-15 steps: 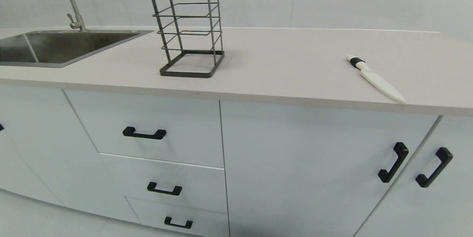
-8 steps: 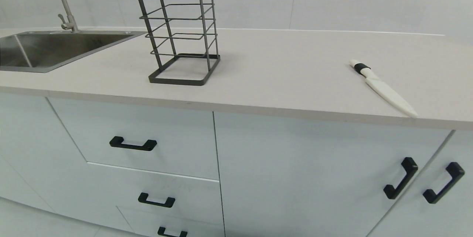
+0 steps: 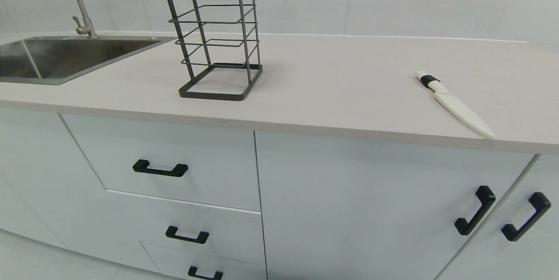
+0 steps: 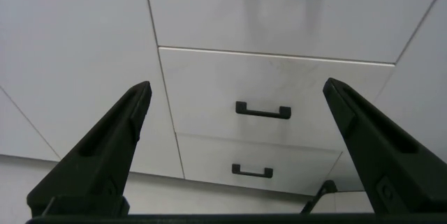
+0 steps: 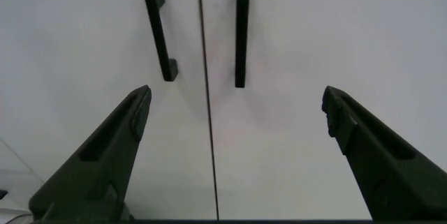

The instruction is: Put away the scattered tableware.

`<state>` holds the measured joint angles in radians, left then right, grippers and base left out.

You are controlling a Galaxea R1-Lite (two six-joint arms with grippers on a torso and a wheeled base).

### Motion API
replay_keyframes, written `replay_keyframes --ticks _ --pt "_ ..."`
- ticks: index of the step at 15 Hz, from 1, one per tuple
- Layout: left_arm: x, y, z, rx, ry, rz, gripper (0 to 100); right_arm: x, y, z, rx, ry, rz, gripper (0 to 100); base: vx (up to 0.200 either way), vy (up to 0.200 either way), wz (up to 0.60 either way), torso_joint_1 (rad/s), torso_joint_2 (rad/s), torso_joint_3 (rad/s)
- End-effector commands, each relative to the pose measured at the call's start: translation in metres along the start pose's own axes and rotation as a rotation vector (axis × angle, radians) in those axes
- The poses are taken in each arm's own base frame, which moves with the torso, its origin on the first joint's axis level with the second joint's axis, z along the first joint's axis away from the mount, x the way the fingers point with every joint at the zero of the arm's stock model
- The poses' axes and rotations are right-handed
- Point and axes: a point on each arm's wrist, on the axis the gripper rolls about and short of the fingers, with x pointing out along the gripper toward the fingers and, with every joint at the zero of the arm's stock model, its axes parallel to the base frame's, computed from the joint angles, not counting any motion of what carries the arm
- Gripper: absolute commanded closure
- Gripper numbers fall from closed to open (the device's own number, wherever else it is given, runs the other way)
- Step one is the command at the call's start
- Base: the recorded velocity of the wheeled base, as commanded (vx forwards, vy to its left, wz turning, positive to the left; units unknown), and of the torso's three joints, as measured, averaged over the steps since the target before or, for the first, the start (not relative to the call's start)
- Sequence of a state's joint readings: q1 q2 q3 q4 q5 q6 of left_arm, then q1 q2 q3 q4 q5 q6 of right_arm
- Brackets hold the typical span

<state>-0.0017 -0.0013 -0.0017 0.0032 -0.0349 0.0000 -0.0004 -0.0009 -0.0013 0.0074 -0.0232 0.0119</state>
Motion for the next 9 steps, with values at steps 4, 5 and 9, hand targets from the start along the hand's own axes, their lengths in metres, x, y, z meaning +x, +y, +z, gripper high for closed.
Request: replay_keyframes --ticks 4,5,9 --pt "0.0001 0.0000 0.0000 0.000 0.001 0.000 0 0.0000 0.0000 0.0002 0.000 -0.001 0.001 0 0.000 0.000 0.00 0.192 -0.10 -0.075" --pt "0.0001 0.0000 0.0002 0.000 0.000 0.000 0 0.0000 0.0000 0.0002 0.000 -0.001 0.001 0 0.000 0.000 0.00 0.261 -0.17 -0.198" --pt "0.0001 0.0000 0.0000 0.000 0.001 0.000 0 0.0000 0.0000 0.0002 0.000 -0.001 0.001 0 0.000 0.000 0.00 0.217 -0.59 -0.207"
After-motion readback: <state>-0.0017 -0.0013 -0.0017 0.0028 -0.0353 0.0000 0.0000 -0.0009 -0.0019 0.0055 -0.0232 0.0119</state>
